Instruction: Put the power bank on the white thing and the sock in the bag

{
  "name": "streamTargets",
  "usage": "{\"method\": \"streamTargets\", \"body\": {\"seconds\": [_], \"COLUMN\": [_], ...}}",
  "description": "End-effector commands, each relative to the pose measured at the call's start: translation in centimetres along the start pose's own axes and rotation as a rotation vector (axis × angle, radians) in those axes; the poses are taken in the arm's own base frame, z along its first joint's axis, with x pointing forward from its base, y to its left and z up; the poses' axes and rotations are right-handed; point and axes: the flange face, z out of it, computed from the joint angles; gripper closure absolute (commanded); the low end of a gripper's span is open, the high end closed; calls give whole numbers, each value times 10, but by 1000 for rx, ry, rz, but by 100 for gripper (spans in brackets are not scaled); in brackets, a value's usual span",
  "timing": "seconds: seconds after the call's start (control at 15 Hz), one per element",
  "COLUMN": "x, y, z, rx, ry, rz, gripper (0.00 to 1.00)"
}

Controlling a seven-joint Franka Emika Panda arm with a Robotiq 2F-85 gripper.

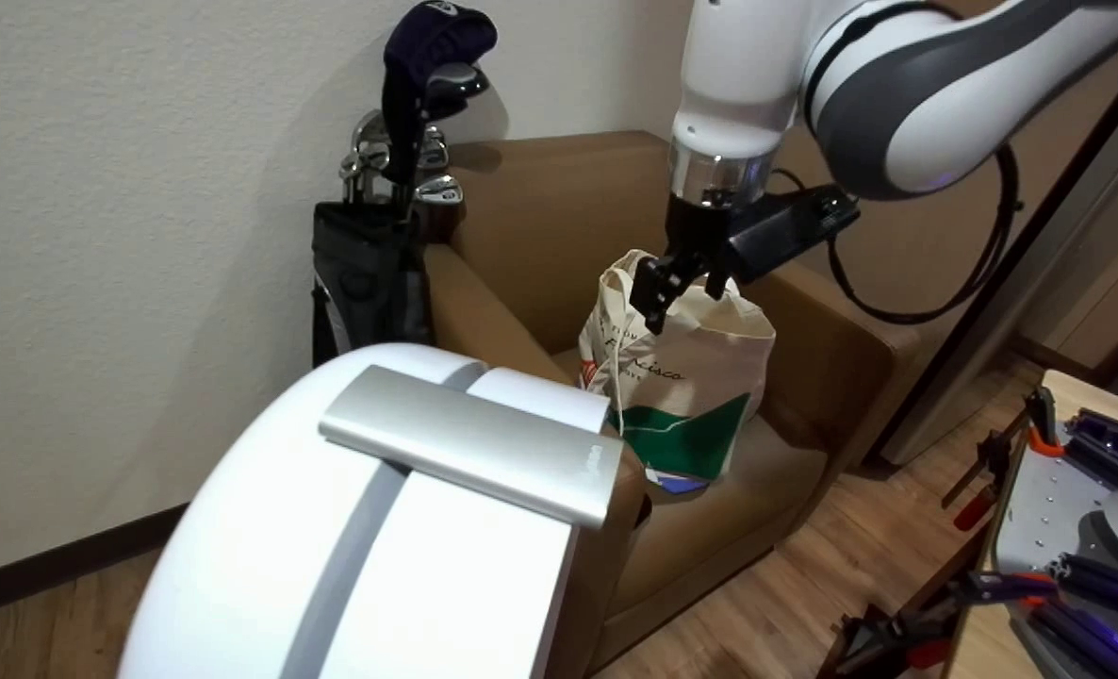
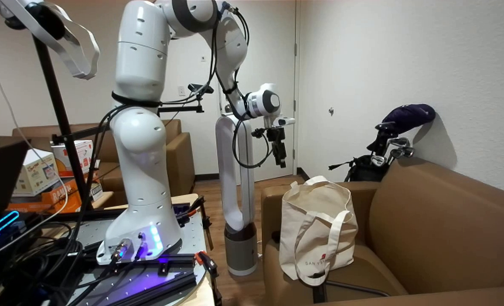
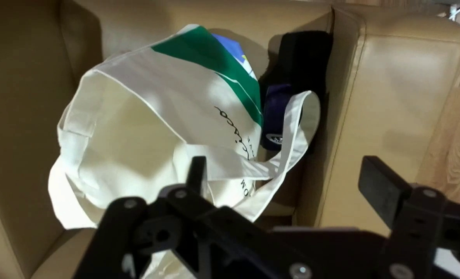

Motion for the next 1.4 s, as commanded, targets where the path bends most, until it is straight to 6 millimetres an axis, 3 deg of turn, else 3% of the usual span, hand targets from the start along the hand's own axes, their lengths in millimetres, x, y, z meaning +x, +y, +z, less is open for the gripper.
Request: {"method": "streamTargets", "body": {"seconds": [0.0, 0.2, 0.47, 0.53, 0.67, 0.73, 0.87, 0.93, 1.33], "x": [14, 11, 17, 18, 22, 18, 25, 24, 7], "y": [-5, -12, -5, -3, -3, -2, -5, -6, 11], "z": [50, 87, 121, 123, 93, 119, 105, 110, 182], "rx": [96, 116, 95, 95, 62, 67, 57, 62, 93], "ry": [-64, -147, -193, -217, -240, -219, -223, -237, -320], "rz": [8, -1, -31, -29, 5, 4, 6, -12, -20], "gripper": [0, 0, 0, 0, 0, 0, 0, 0, 0]}}
